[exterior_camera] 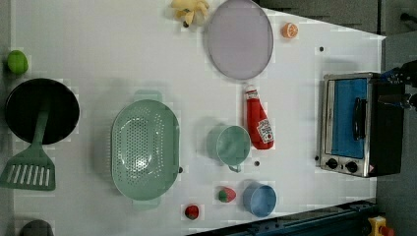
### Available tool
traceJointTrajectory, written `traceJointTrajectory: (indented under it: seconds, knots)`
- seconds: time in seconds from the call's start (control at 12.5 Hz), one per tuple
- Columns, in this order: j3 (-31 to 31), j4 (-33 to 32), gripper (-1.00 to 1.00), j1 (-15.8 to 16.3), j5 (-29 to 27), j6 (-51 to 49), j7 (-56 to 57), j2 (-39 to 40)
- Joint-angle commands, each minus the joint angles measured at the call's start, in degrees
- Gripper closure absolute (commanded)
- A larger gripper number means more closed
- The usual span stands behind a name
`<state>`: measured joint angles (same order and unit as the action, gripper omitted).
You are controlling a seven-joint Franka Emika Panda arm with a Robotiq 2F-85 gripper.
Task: Pick Ketchup from the table and place it in strainer.
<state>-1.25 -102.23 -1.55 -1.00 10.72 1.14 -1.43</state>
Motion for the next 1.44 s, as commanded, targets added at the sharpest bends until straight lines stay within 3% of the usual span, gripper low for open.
traceJointTrajectory:
  seconds: [0.08,0.24,0.8,1.44]
  knots:
    - [-2.4,-6.3,-0.59,-6.2,-1.7,-8.7,2.7,-14.4]
    - [-2.6,-6.6,-0.99,-6.2,-1.7,-8.7,3.0,-14.2]
    - [-6.2,-13.0,-1.00,-5.7,-1.7,-1.7,11.5,-10.3]
    - [-8.5,-24.6,-1.00,-5.6,-1.7,13.7,44.9,-5.8]
